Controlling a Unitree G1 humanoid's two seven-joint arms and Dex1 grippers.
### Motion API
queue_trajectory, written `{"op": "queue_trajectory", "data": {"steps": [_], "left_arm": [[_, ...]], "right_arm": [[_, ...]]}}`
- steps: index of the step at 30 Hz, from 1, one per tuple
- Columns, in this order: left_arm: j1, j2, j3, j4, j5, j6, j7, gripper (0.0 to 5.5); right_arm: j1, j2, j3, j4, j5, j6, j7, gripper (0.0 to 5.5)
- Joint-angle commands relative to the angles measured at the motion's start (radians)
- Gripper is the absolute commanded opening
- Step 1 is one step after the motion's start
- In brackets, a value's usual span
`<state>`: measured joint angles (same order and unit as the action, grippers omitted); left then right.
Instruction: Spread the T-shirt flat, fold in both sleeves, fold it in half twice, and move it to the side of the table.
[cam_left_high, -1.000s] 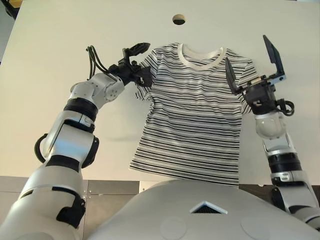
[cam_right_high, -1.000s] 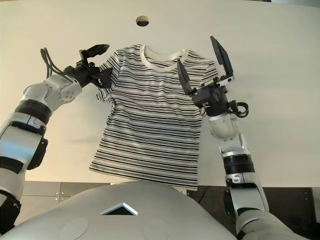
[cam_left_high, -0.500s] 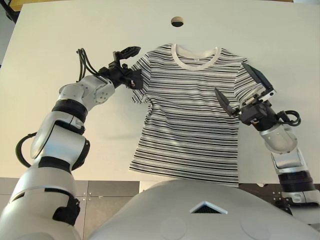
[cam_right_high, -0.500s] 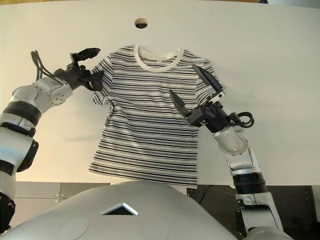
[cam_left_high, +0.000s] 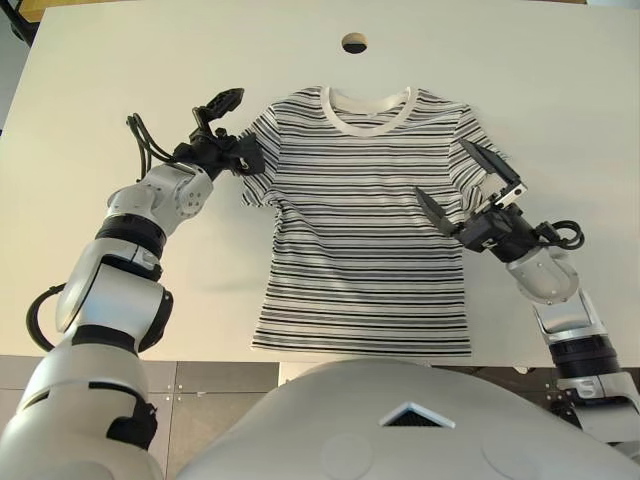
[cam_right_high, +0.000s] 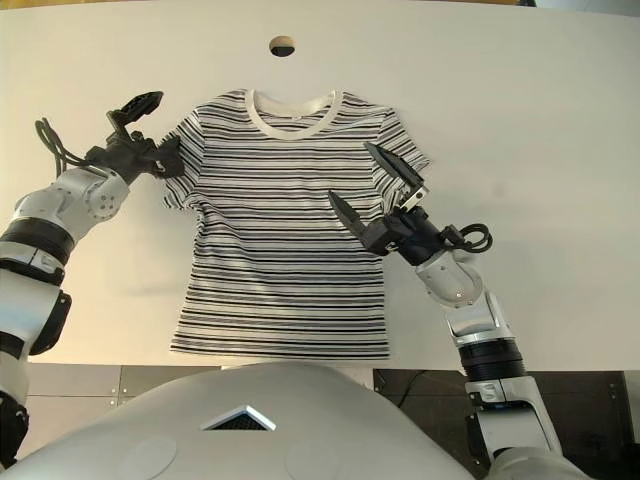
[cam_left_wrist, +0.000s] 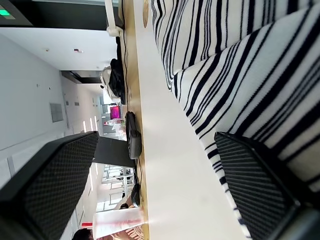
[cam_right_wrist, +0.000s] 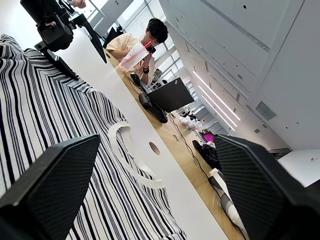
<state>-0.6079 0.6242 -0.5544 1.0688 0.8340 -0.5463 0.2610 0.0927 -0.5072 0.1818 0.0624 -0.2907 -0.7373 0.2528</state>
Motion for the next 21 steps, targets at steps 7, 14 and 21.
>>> {"op": "queue_trajectory", "data": {"steps": [7, 14, 21], "left_arm": [[0.293, 0.167, 0.308, -0.64, -0.147, 0.062, 0.115, 4.32], [0.308, 0.224, 0.217, -0.473, 0.034, 0.204, -0.014, 4.32], [0.209, 0.178, 0.064, -0.277, 0.095, 0.099, -0.114, 4.32]], "right_arm": [[-0.017, 0.026, 0.008, -0.006, 0.023, -0.008, 0.008, 4.2], [-0.023, 0.031, 0.017, -0.01, 0.026, -0.007, 0.018, 4.2], [-0.021, 0.037, 0.017, -0.005, 0.024, -0.009, 0.018, 4.2]]}}
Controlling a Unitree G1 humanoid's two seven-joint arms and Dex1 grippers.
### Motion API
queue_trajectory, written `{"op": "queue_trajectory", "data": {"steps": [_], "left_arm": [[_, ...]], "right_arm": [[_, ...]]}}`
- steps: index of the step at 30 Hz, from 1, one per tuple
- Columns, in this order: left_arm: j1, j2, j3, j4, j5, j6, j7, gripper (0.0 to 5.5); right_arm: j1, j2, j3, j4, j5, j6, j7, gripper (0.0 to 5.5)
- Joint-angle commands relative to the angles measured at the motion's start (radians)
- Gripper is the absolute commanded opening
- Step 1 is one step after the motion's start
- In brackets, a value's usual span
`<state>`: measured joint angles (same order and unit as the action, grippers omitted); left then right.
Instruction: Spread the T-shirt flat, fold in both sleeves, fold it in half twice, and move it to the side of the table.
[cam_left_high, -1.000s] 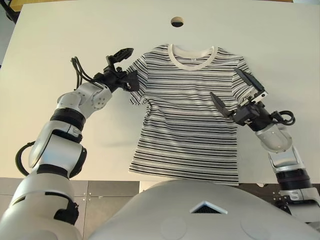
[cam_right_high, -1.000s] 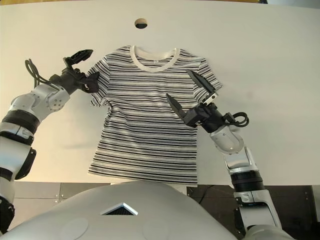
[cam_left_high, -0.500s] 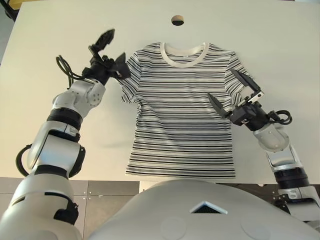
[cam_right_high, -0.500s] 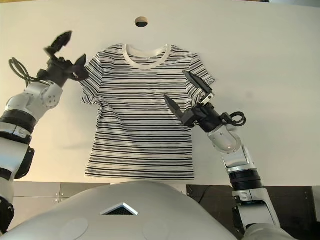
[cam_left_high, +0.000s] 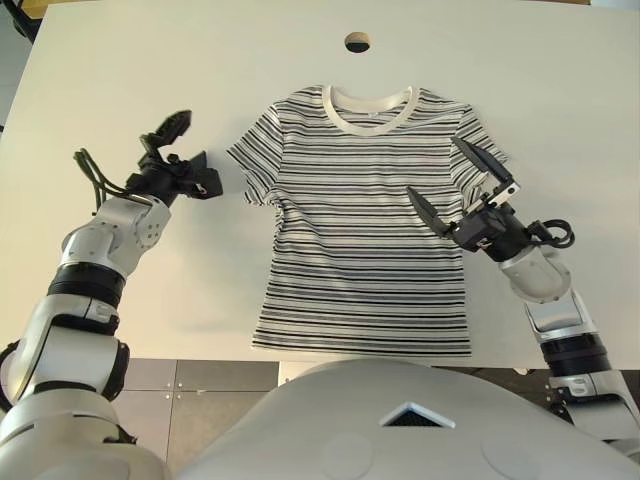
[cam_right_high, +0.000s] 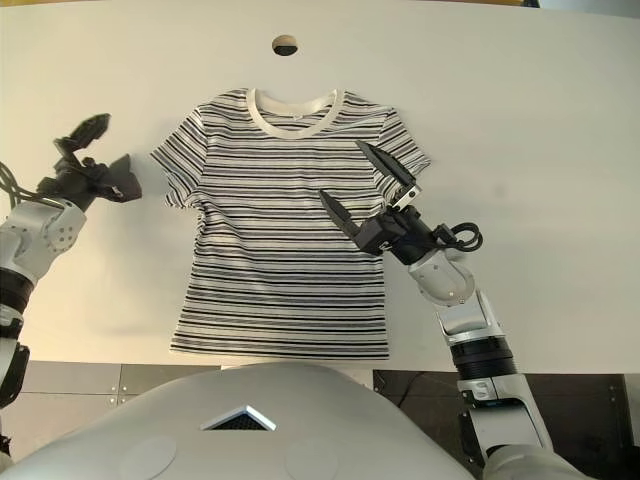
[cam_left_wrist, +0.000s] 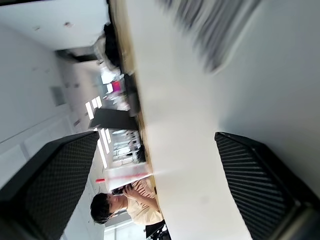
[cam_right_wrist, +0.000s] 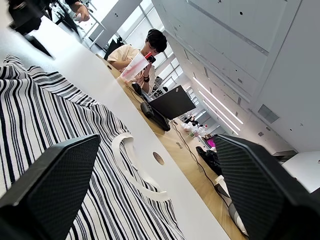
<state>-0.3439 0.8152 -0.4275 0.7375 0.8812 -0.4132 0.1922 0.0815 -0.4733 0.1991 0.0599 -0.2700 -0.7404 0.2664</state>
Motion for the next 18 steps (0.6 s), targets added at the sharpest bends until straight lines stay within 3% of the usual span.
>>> {"op": "queue_trajectory", "data": {"steps": [1, 9, 17, 18], "left_arm": [[-0.067, -0.018, -0.082, 0.065, 0.055, -0.049, -0.055, 4.32], [-0.028, 0.013, -0.162, -0.035, 0.049, -0.187, -0.148, 4.32], [-0.052, 0.009, -0.167, -0.007, 0.073, -0.121, -0.145, 4.32], [-0.059, 0.002, -0.17, 0.002, 0.077, -0.108, -0.14, 4.12]], "right_arm": [[-0.007, 0.004, -0.001, -0.003, 0.003, -0.006, 0.004, 4.2], [0.007, 0.011, -0.001, 0.0, -0.003, -0.005, -0.004, 4.2], [0.021, 0.018, -0.001, 0.001, -0.005, -0.011, -0.004, 4.2], [0.024, 0.018, -0.002, 0.0, -0.005, -0.011, -0.004, 4.2]]}}
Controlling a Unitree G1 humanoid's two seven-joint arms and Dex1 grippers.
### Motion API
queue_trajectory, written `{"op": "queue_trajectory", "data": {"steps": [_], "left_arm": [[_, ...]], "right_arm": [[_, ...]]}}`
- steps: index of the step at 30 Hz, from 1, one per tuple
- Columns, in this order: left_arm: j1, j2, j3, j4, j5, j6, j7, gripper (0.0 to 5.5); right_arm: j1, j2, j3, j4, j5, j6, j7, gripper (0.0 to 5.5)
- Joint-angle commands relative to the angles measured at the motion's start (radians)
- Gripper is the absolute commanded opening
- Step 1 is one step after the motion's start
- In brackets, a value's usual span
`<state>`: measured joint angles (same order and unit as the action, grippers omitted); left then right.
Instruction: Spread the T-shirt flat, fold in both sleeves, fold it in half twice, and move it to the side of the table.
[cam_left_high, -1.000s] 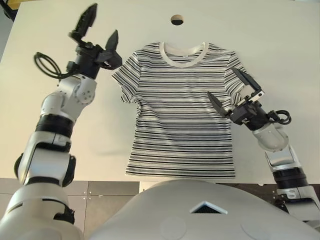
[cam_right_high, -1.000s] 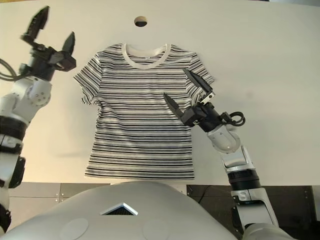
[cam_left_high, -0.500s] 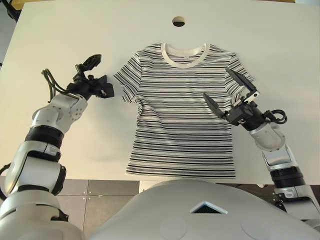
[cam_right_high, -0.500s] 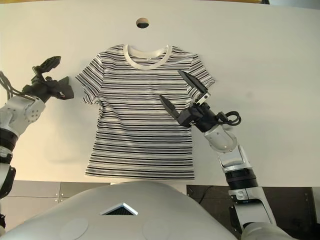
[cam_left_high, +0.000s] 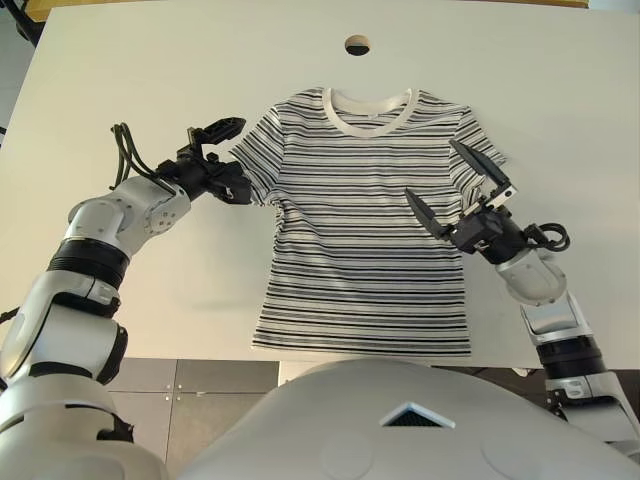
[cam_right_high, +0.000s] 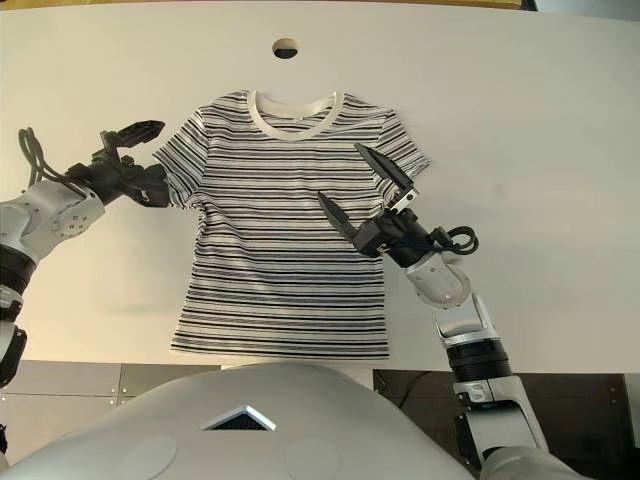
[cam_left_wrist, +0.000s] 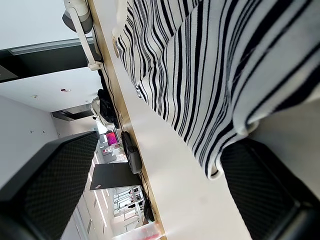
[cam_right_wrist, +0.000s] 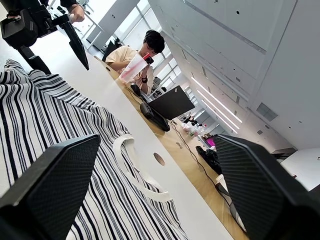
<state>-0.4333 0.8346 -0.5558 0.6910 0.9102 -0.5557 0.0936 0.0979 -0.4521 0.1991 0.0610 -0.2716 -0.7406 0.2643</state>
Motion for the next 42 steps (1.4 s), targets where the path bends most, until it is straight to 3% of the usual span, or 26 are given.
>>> {"op": "queue_trajectory", "data": {"steps": [1, 17, 24, 33, 42], "left_arm": [[0.026, -0.023, -0.045, 0.055, 0.051, 0.042, -0.039, 4.0], [-0.049, -0.077, -0.129, 0.211, 0.078, 0.051, -0.005, 1.1], [-0.061, -0.083, -0.148, 0.23, 0.079, 0.044, 0.002, 0.13], [-0.012, -0.09, -0.107, 0.118, 0.034, 0.051, 0.064, 0.13], [0.034, -0.143, 0.031, -0.015, -0.056, 0.121, 0.233, 0.13]], "right_arm": [[0.01, -0.003, -0.003, -0.002, -0.003, -0.012, -0.002, 4.2], [0.032, -0.004, -0.004, -0.027, 0.051, -0.021, 0.02, 4.2], [0.04, -0.004, -0.002, -0.046, 0.071, -0.017, 0.035, 4.2], [0.043, 0.004, -0.024, -0.053, 0.098, -0.011, 0.029, 4.2], [0.037, 0.011, -0.028, -0.008, 0.09, -0.022, 0.029, 4.2]]}}
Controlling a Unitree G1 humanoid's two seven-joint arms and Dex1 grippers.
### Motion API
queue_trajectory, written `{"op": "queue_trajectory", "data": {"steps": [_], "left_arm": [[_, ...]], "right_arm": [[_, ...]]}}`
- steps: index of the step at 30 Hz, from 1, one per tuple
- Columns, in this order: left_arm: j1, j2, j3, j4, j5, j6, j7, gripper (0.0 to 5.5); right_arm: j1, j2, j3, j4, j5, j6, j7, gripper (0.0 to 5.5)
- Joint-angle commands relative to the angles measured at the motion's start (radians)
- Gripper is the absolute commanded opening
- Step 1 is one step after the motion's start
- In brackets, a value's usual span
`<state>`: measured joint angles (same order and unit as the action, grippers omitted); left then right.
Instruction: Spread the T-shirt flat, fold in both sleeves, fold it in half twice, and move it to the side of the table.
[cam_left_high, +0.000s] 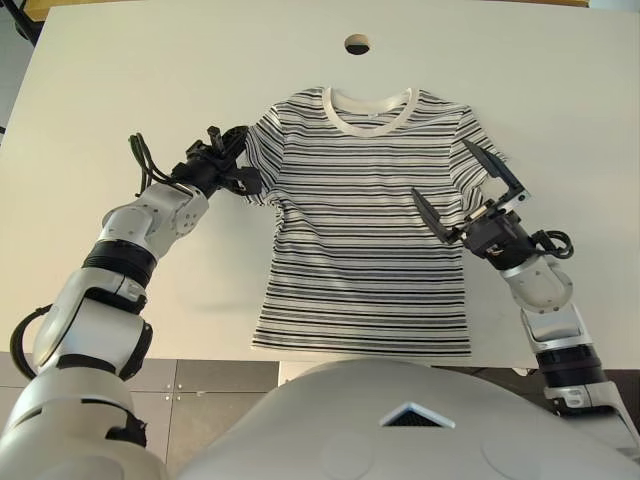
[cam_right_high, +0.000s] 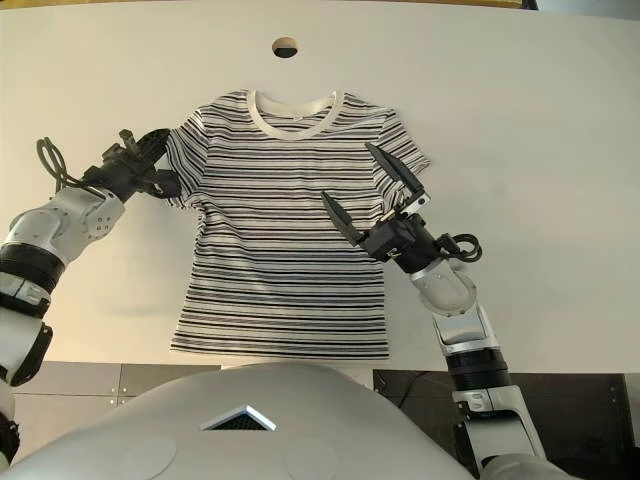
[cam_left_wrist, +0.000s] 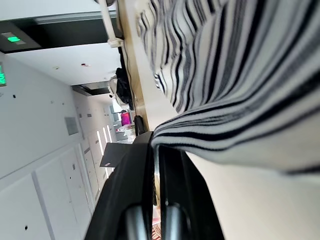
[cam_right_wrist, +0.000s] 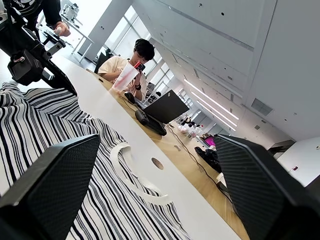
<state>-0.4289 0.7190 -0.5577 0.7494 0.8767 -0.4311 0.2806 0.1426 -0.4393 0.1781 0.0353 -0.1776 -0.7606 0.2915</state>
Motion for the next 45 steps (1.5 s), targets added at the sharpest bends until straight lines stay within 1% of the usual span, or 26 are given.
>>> {"op": "queue_trajectory", "data": {"steps": [1, 3, 5, 10, 14, 16, 18, 22, 24, 27, 28, 29, 30, 32, 35, 40, 45], "left_arm": [[0.037, -0.033, 0.049, -0.115, -0.032, -0.004, 0.057, 0.13], [0.04, -0.05, 0.06, -0.172, -0.036, -0.003, 0.053, 0.13], [0.035, -0.071, 0.048, -0.183, -0.02, -0.004, 0.037, 0.13], [0.008, -0.117, 0.019, -0.181, 0.012, -0.004, 0.012, 0.13], [-0.021, -0.147, -0.015, -0.132, 0.039, -0.011, -0.015, 0.13], [-0.031, -0.171, -0.034, -0.103, 0.038, -0.025, -0.033, 0.5], [-0.041, -0.201, -0.043, -0.083, 0.019, -0.041, -0.053, 0.74], [-0.042, -0.232, -0.029, -0.085, -0.014, -0.061, -0.063, 1.35], [-0.03, -0.235, -0.03, -0.102, -0.025, -0.077, -0.073, 1.59], [-0.001, -0.218, -0.002, -0.17, -0.046, -0.081, -0.075, 2.11], [0.006, -0.213, 0.013, -0.193, -0.05, -0.073, -0.06, 2.32], [0.01, -0.209, 0.032, -0.211, -0.053, -0.062, -0.044, 2.4], [0.012, -0.207, 0.045, -0.223, -0.052, -0.051, -0.034, 2.63], [0.016, -0.207, 0.063, -0.238, -0.043, -0.03, -0.021, 2.63], [0.027, -0.206, 0.072, -0.253, -0.033, -0.012, -0.013, 2.63], [0.058, -0.182, 0.104, -0.281, -0.037, 0.015, 0.004, 2.63], [0.129, -0.161, 0.214, -0.383, -0.089, 0.034, 0.065, 2.63]], "right_arm": [[-0.007, -0.003, -0.008, 0.018, -0.002, -0.002, 0.004, 4.2], [-0.007, -0.003, -0.007, 0.021, -0.002, -0.003, 0.005, 4.2], [-0.01, 0.002, -0.002, 0.024, -0.003, -0.002, 0.006, 4.2], [-0.008, 0.012, 0.009, 0.024, -0.004, 0.004, 0.007, 4.2], [-0.01, 0.019, 0.01, 0.029, -0.012, 0.006, 0.001, 4.2], [-0.014, 0.023, 0.004, 0.037, -0.011, 0.007, -0.004, 4.2], [-0.023, 0.029, -0.008, 0.055, -0.014, 0.01, -0.015, 4.2], [-0.047, 0.03, -0.04, 0.107, -0.022, 0.011, -0.045, 4.2], [-0.081, 0.016, -0.109, 0.15, -0.068, 0.034, -0.119, 4.2], [-0.144, -0.049, -0.223, 0.176, -0.184, 0.116, -0.241, 4.2], [-0.164, -0.08, -0.241, 0.185, -0.238, 0.145, -0.272, 4.2], [-0.19, -0.125, -0.239, 0.21, -0.328, 0.182, -0.313, 4.2], [-0.213, -0.162, -0.232, 0.24, -0.393, 0.212, -0.339, 4.2], [-0.258, -0.228, -0.208, 0.301, -0.497, 0.267, -0.377, 4.2], [-0.318, -0.286, -0.147, 0.409, -0.583, 0.309, -0.39, 4.2], [-0.429, -0.33, -0.017, 0.608, -0.661, 0.306, -0.38, 4.2], [-0.521, -0.326, 0.146, 0.759, -0.74, 0.253, -0.374, 4.2]]}}
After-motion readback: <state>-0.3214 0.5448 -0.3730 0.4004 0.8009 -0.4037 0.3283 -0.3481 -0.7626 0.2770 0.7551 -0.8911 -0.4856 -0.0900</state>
